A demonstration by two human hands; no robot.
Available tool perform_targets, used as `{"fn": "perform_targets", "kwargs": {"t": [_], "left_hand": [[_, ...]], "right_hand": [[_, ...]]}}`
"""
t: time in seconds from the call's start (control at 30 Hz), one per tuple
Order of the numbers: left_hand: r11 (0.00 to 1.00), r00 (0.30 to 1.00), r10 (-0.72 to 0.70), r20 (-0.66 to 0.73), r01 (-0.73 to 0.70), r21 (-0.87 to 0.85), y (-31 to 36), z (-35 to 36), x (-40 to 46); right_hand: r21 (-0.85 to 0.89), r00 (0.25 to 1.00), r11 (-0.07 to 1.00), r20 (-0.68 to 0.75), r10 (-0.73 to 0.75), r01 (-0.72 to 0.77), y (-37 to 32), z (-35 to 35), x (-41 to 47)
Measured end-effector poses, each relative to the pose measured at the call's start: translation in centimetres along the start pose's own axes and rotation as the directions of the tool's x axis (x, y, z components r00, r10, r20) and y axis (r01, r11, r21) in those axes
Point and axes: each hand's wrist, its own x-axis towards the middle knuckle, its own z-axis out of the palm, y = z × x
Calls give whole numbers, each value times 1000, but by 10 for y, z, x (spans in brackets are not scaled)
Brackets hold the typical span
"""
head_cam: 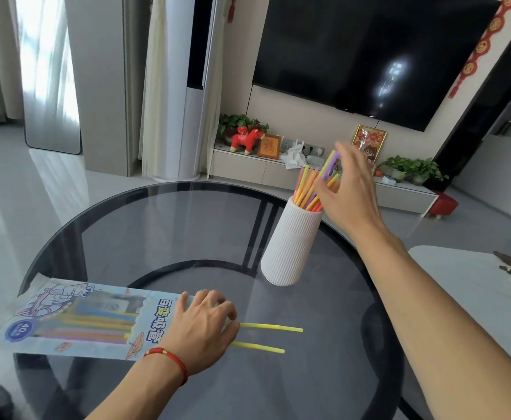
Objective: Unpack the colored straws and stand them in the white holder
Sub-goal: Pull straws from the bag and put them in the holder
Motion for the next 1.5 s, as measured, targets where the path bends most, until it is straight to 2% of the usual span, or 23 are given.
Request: {"fn": "perform_targets", "kwargs": {"t": [0.1,0.23,0.33,0.4,0.47,0.5,0.53,0.57,0.6,0.63,0.7,0.77,0.8,0.9,0.97,1.03,1.1,1.17,1.23,1.33,1.43,1.5], "left_hand": [[1000,1000,0,5,0,-13,1,-1,-1],[1000,1000,16,11,-16,8,1,-3,-1],[1000,1000,25,7,-25,12,1,-6,-3],[999,999,47,18,-48,18,1,-10,-4],[996,996,73,43,-75,39,0,-16,-7],[994,995,88,57,-91,60,-1,-19,-8],[990,992,99,75,-105,90,-3,-22,-9],[985,989,102,108,-116,127,-5,-25,-12],[979,986,104,130,-124,160,-6,-28,-11],[972,981,95,168,-128,199,-10,-30,-14],[954,966,74,248,-141,264,-18,-34,-18],[947,954,65,292,-151,283,-24,-36,-20],[949,956,72,284,-154,276,-26,-37,-19],[937,963,89,255,-168,306,-23,-39,-16],[930,966,92,243,-170,327,-18,-39,-14],[937,973,96,212,-160,311,-13,-37,-13],[939,980,97,175,-148,310,-8,-37,-14],[923,983,117,140,-159,352,-1,-37,-14],[897,986,137,99,-166,411,5,-38,-16],[866,984,173,51,-177,467,16,-35,-17],[831,977,209,37,-198,520,23,-36,-18],[807,976,218,20,-192,559,27,-39,-19]], "right_hand": [[-22,988,1000,152,-14,18,4,10,-5],[30,998,999,58,-22,21,6,12,-8],[-81,986,995,163,-41,55,5,14,-9],[-106,995,991,51,-80,85,-2,11,-17],[-81,963,973,-143,-227,217,-13,8,-34],[-70,940,957,-180,-289,281,-17,9,-46],[-60,933,944,-143,-330,325,-20,12,-59],[-50,945,945,-31,-326,325,-21,16,-76],[-78,954,958,141,-264,277,-20,19,-89],[-132,929,969,338,-153,208,-17,27,-105],[-259,783,962,615,91,91,-3,41,-134],[-315,628,949,732,264,-32,11,51,-162],[-330,582,942,756,299,-55,16,54,-172],[-348,536,937,791,296,-3,21,60,-188],[-350,533,935,803,267,59,17,62,-193],[-329,561,940,797,226,88,15,63,-198],[-254,592,967,781,199,9,15,66,-199],[-166,592,984,787,175,-71,13,67,-199],[-80,614,995,783,103,-65,6,72,-199],[10,693,999,720,27,-49,0,77,-200],[144,756,969,651,60,-200,0,85,-200],[223,734,899,665,141,-376,1,90,-200]]}}
